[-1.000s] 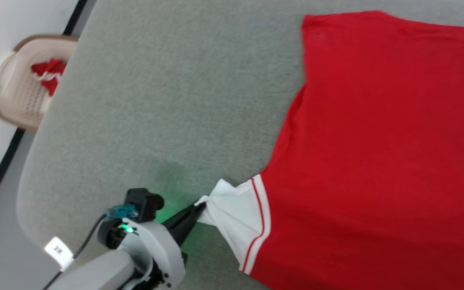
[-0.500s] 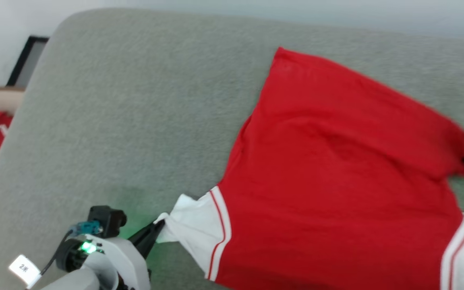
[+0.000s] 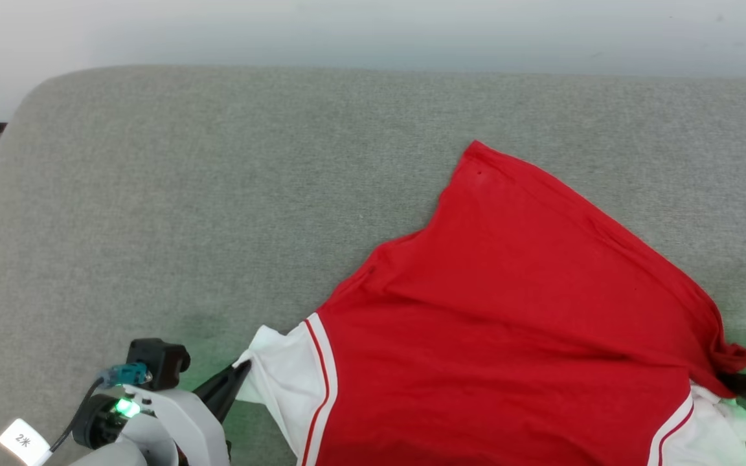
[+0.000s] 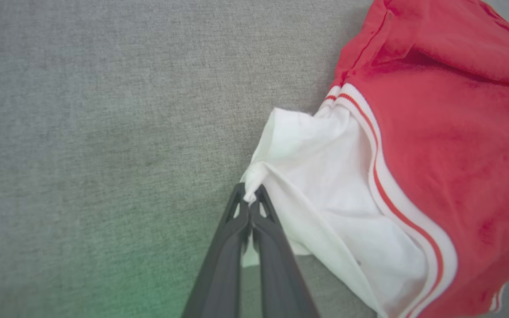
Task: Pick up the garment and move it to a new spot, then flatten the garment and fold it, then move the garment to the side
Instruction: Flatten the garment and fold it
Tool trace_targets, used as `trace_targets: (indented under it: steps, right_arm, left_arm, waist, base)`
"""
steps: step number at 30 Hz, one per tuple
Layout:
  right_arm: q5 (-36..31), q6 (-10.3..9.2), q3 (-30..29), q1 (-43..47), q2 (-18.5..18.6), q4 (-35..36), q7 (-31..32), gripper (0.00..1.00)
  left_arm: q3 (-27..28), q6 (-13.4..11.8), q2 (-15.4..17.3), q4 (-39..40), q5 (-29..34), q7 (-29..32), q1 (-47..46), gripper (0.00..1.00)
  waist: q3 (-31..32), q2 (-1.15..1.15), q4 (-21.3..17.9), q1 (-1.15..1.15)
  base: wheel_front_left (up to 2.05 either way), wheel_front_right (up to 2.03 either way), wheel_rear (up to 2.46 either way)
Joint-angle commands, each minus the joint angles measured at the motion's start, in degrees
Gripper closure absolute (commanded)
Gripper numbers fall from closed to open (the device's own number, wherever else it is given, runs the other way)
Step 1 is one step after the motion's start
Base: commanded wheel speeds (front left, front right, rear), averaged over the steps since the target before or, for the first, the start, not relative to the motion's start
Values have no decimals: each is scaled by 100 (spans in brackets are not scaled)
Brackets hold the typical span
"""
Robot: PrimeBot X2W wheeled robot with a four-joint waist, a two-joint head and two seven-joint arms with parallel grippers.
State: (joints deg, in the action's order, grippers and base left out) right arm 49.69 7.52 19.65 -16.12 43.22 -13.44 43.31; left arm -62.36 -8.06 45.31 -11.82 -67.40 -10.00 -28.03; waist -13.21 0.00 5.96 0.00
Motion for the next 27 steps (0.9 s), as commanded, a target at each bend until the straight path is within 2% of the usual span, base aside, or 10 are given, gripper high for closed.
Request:
trace_targets:
  steps: [1, 6, 10, 11, 12, 13, 14, 20, 27]
  right_arm:
    - [-92, -6, 19, 285, -108, -91, 26, 100]
    - [-346, -7, -78, 678, -493, -332, -151, 100]
    - [-598, -8, -8, 731, -660, -609, -218, 100]
    - [-637, -10, 16, 716, -678, -644, -229, 72]
    - [-642, -11, 37, 703, -703, -675, -221, 54]
    - [-651, -11, 53, 678, -714, -683, -202, 23]
    - [-683, -11, 57, 651, -708, -684, -172, 0]
    - [-593, -14, 2, 612, -547, -355, 243, 0]
    - [-443, -7, -695, 525, -254, 739, 821, 0]
  left_arm:
    - [10, -26, 19, 20, -7, 1, 42, 100]
    - [6, -37, -3, 47, -10, 33, 16, 100]
    - [-10, -5, -46, 19, -9, 48, -10, 100]
    - [-12, -5, -53, 11, -12, 55, -16, 100]
    - [-12, 2, -56, 3, -18, 56, -18, 100]
    - [-9, 5, -56, -5, -24, 53, -16, 100]
    - [-6, 6, -53, -10, -28, 48, -11, 100]
    - [6, -12, -28, -20, -55, 5, 48, 100]
    - [9, -64, -2, 39, -69, -46, 135, 100]
  waist:
    - [4, 0, -46, 0]
    - [-30, 0, -56, 0]
    - [-39, 0, -47, 0]
    - [-38, 0, -43, 0]
    - [-38, 0, -43, 0]
    - [-35, 0, -46, 0]
    - [-32, 0, -49, 0]
    - [-5, 0, -81, 0]
    - [51, 0, -102, 0]
  base:
    - [0, 0, 0]
    - [0, 0, 0]
    - [0, 0, 0]
    - [0, 0, 0]
    - [0, 0, 0]
    - [0, 0, 0]
    - [0, 0, 0]
    - [0, 0, 0]
    - [0, 0, 0]
